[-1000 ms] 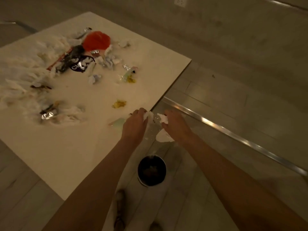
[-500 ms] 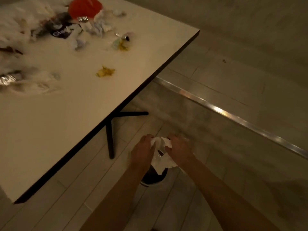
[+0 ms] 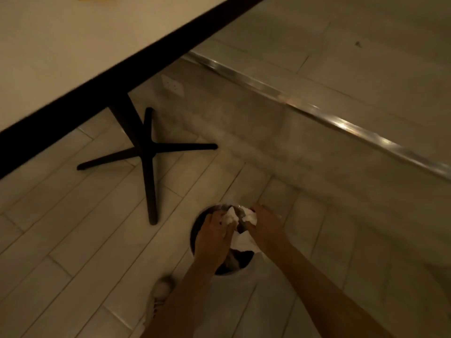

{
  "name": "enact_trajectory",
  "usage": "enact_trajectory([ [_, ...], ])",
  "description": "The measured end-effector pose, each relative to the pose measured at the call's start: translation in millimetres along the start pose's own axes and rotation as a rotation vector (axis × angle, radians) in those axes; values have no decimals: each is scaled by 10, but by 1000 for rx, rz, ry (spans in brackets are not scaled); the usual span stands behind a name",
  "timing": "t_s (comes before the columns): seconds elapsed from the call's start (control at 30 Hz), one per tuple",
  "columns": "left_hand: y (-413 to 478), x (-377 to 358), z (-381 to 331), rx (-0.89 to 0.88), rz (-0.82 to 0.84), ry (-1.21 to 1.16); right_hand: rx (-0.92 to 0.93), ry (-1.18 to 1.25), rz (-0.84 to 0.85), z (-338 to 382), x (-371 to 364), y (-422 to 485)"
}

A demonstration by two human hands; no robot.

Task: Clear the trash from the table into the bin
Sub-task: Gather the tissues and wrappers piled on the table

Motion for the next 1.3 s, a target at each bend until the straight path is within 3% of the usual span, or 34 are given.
enact_trajectory([
  [0.2,104,230,157,47,4,165,-32,81,-28,46,-106,147],
  [0.4,271,301,247,-25,101,542,-127,210,-60,18,-445,321],
  [0.53,264,232,429,-38,236,686,-161,70,146,-158,-990,317],
  [0.6,244,301,448,-59,221,689,-188,2,282,-231,-1199,239],
  [0.7,180,453,349,-72,182,662,-163,-69,309,-191,-1174,144],
  [1.0,-125,1168,-828,-102,104,592,21,-176,144,578,62,-246],
  [1.3,-355,2308,-2540,-146,-19,525,247,-200,-116,1872,2075,-674],
])
Point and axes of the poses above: each hand's wrist, its own y-axis towards the middle knuckle, its own x-axis out of the back of the hand, z = x × y, the point moved 10 cm from there along y, towards the middle knuckle, and after that the axes turned 2 degrees about -x, right-handed, at the moved point
